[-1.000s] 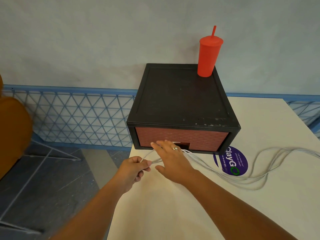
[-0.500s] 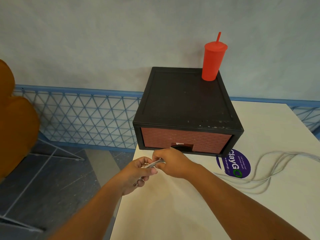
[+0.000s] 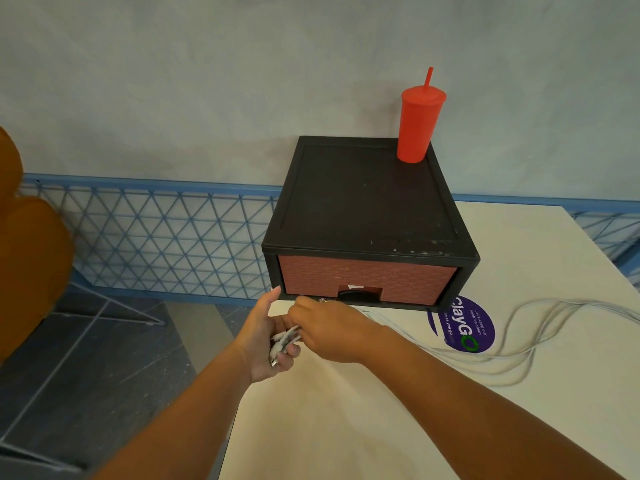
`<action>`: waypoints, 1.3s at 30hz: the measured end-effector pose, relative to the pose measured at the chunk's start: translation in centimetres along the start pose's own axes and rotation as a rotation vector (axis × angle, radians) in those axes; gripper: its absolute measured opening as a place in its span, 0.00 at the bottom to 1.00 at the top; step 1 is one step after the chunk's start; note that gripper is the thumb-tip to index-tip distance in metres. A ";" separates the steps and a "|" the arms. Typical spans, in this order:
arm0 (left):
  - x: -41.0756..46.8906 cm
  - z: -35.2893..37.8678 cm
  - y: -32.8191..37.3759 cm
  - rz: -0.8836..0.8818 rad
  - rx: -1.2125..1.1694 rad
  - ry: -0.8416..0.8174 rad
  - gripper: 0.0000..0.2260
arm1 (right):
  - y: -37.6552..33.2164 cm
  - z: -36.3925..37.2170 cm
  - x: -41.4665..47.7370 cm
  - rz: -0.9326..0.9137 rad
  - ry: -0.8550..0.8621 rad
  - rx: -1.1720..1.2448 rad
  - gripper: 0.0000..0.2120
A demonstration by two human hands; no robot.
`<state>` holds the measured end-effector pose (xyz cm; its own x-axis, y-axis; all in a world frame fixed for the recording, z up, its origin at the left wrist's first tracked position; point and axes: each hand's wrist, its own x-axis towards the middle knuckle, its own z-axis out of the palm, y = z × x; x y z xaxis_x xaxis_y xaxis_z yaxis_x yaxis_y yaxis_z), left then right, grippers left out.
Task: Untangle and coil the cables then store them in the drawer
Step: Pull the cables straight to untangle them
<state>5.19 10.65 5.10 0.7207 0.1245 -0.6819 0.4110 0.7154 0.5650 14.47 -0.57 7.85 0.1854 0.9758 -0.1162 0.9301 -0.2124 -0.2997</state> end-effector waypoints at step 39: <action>-0.2 0.4 -1.1 -0.052 0.432 0.009 0.28 | 4.0 2.6 -1.7 0.067 0.109 -0.101 0.10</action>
<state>4.85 9.62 4.80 0.6890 0.1030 -0.7174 0.6439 0.3675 0.6711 17.06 -3.21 4.44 0.2757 0.9608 -0.0280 0.9408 -0.2757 -0.1971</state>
